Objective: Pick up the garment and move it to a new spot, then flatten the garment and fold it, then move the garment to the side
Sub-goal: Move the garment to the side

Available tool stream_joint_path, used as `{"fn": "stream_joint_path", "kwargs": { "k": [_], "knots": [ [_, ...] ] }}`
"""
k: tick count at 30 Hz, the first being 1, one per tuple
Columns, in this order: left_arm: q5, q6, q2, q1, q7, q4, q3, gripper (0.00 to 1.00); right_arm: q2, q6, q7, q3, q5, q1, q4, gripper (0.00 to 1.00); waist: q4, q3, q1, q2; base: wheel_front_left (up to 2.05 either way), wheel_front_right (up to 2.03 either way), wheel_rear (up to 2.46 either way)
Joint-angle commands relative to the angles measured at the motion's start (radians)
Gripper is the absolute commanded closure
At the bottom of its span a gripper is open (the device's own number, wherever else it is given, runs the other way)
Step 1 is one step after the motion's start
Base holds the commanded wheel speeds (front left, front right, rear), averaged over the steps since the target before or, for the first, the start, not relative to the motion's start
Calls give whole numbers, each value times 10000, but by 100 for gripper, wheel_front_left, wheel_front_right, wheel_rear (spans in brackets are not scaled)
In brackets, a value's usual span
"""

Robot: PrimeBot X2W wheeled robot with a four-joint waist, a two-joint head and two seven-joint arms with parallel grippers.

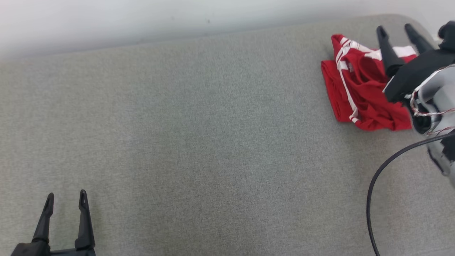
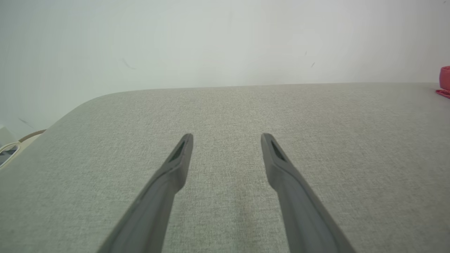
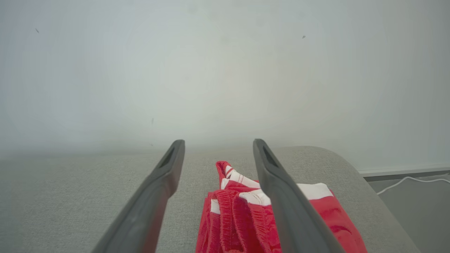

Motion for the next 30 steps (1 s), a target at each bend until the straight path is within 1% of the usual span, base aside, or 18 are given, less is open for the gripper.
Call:
{"fn": "stream_joint_path", "kwargs": {
  "k": [1, 3, 4, 6, 9, 13, 22, 23, 25, 27, 30],
  "knots": [
    [-38, 53, -51, 133, -60, 44, -8, 0, 119, -2, -85, -126, -57, 274, -124, 0, 153, -376, 1, 0, 0, 0, 0],
    [-47, 44, -64, 200, -69, 120, -18, 0, 318, -2, -103, -522, -189, 452, -311, 0, 206, -523, 1, 0, 0, 0, 0],
    [-47, 44, -64, 200, -69, 120, -18, 0, 318, -2, -103, -522, -189, 452, -311, 0, 206, -523, 1, 0, 0, 0, 0],
    [-60, 31, -89, 204, -73, 183, -38, 0, 477, -2, -106, -1120, -453, 778, -605, 0, 275, -646, 1, 0, 0, 0, 0],
    [-71, 46, -143, 238, -61, 202, -13, 0, 696, -2, -94, -2065, -1162, 1443, -1107, 0, 395, -871, 1, 0, 0, 0, 0],
    [-39, 27, -216, 309, -64, 232, -18, 0, 1049, -2, -95, -3485, -2315, 2479, -1804, 0, 565, -1186, 1, 0, 0, 0, 0],
    [25, -4, -398, 630, -66, 249, -67, 0, 2107, -2, -97, -6711, -5572, 5316, -3931, 0, 827, -1791, 1, 0, 0, 0, 0],
    [37, 7, -417, 707, -64, 235, -67, 0, 2213, -2, -99, -6979, -6093, 5580, -4248, 0, 820, -1844, 1, 0, 0, 0, 0],
    [40, 4, -448, 804, -66, 244, -66, 0, 2657, -2, -96, -7593, -6634, 6327, -4707, 0, 827, -1983, 1, 0, 0, 0, 0],
    [54, -37, -473, 880, -66, 306, -72, 0, 2893, -2, -99, -8157, -7207, 6894, -5117, 0, 856, -2133, 1, 0, 0, 0, 0],
    [88, 2, -534, 984, -65, 359, -103, 0, 3389, -2, -98, -8499, -7938, 7681, -5515, 0, 862, -2307, 1, 0, 0, 0, 0]
  ]
}}
